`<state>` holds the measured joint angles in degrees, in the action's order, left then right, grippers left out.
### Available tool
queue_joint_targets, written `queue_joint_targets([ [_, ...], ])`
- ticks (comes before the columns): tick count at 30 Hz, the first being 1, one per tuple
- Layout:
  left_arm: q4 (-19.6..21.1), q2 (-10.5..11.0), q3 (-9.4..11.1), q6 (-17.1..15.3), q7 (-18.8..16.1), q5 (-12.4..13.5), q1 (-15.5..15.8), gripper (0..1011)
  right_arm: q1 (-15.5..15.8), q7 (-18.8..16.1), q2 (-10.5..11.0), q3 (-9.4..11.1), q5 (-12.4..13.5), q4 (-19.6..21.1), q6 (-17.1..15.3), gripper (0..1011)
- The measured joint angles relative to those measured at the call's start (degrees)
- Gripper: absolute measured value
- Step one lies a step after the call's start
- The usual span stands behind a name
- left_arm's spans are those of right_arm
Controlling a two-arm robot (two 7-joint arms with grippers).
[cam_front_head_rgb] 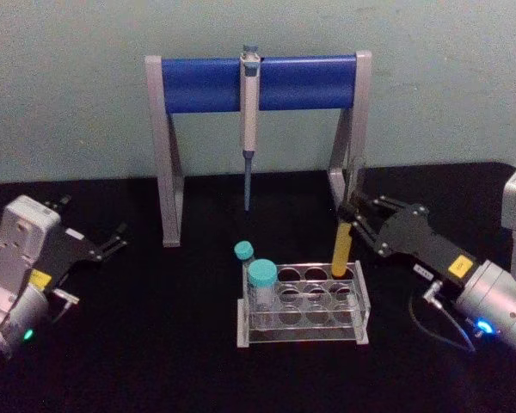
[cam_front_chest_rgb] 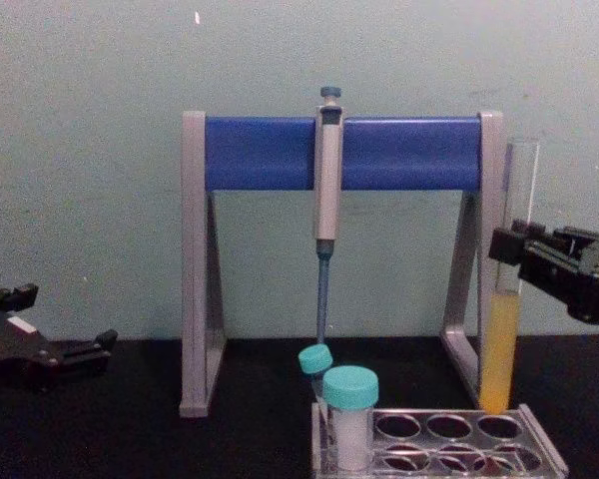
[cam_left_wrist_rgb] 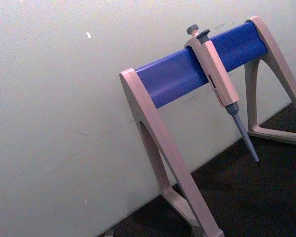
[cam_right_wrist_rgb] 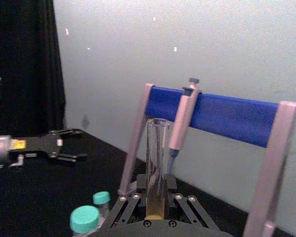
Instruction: Pick up the test tube from the test tube rack, shake it, then place it back into the test tube rack.
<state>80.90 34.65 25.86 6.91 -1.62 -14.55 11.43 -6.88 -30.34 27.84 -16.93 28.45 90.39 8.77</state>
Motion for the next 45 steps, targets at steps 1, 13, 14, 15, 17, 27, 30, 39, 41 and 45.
queue_joint_targets([
  [1,0.0,0.0,0.0,0.0,0.0,0.0,0.0,1010,0.1,-0.3,0.0,-0.1,0.2,0.1,-0.1,226],
  [13,0.0,0.0,0.0,0.0,0.0,0.0,0.0,1010,-3.0,-3.6,-1.4,-3.2,1.9,-2.2,0.2,226],
  [14,0.0,0.0,0.0,0.0,0.0,0.0,0.0,1010,-3.9,-3.8,-1.8,-3.7,1.9,-3.2,0.4,226],
  [15,0.0,0.0,0.0,0.0,0.0,0.0,0.0,1010,-3.9,-3.8,-1.8,-3.7,1.9,-3.2,0.4,226],
  [17,0.0,0.0,0.0,0.0,0.0,0.0,0.0,1009,-5.2,-4.0,-2.4,-4.2,1.8,-4.5,0.7,226],
  [27,0.0,0.0,0.0,0.0,0.0,0.0,0.0,1010,-9.5,-2.4,-4.6,-4.6,0.5,-9.4,1.6,226],
  [30,0.0,0.0,0.0,0.0,0.0,0.0,0.0,1010,-9.7,-1.5,-4.8,-4.3,0.0,-9.7,1.6,226],
  [39,0.0,0.0,0.0,0.0,0.0,0.0,0.0,1010,-8.3,-0.2,-4.1,-3.0,-0.6,-8.3,1.5,226],
  [41,0.0,0.0,0.0,0.0,0.0,0.0,0.0,1010,-7.8,0.1,-3.9,-2.7,-0.7,-7.8,1.4,226],
  [45,0.0,0.0,0.0,0.0,0.0,0.0,0.0,1010,-6.0,1.0,-2.8,-1.8,-0.9,-5.8,0.8,226],
])
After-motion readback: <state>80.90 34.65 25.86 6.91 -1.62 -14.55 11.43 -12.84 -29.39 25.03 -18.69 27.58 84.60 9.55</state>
